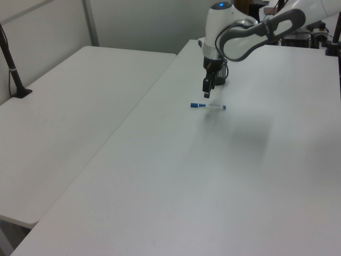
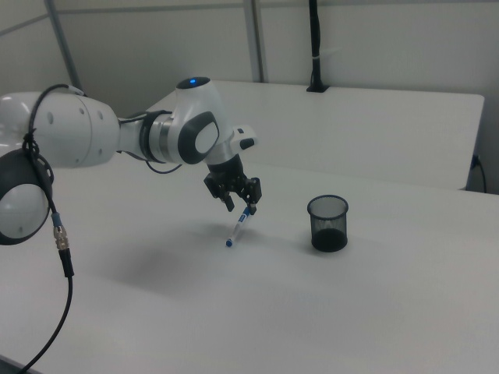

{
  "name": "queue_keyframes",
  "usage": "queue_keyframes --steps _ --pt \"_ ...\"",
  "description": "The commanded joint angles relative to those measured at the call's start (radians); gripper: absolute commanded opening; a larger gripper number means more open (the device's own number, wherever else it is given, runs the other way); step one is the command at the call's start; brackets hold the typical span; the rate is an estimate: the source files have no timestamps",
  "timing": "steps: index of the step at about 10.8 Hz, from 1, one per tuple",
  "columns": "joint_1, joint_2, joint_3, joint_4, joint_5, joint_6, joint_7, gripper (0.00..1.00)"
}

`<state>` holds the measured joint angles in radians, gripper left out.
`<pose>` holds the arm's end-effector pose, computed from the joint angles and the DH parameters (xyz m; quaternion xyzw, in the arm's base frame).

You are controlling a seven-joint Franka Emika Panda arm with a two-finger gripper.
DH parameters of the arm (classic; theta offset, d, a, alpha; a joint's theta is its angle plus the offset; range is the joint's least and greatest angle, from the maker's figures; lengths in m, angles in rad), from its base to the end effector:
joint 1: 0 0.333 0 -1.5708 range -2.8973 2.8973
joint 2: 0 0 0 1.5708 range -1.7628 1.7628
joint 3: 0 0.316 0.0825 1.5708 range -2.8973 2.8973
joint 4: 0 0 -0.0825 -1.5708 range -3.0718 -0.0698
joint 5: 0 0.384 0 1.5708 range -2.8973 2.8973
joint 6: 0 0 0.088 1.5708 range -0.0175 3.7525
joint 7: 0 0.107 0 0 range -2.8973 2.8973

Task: Insert the marker
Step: 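Close the gripper on the marker's middle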

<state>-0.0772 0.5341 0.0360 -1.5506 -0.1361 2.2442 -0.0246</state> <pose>0.7099 -0.0371 0.3548 0.9953 0.0265 0.0782 0.0501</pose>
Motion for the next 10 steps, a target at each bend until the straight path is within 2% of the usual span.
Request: queue_keyframes --steps 1,3,7,9,10 --pt "0.01 0.064 -0.005 0.017 -0.013 0.139 0.058 0.63" --pt "0.011 0.09 -0.005 0.017 -0.014 0.181 0.061 0.39" --pt "0.027 0.116 -0.004 0.015 -0.016 0.236 0.114 0.38" --pt "0.025 0.118 -0.004 0.017 -0.016 0.238 0.114 0.18" --pt "0.024 0.118 -0.004 0.021 -0.016 0.238 0.114 0.13"
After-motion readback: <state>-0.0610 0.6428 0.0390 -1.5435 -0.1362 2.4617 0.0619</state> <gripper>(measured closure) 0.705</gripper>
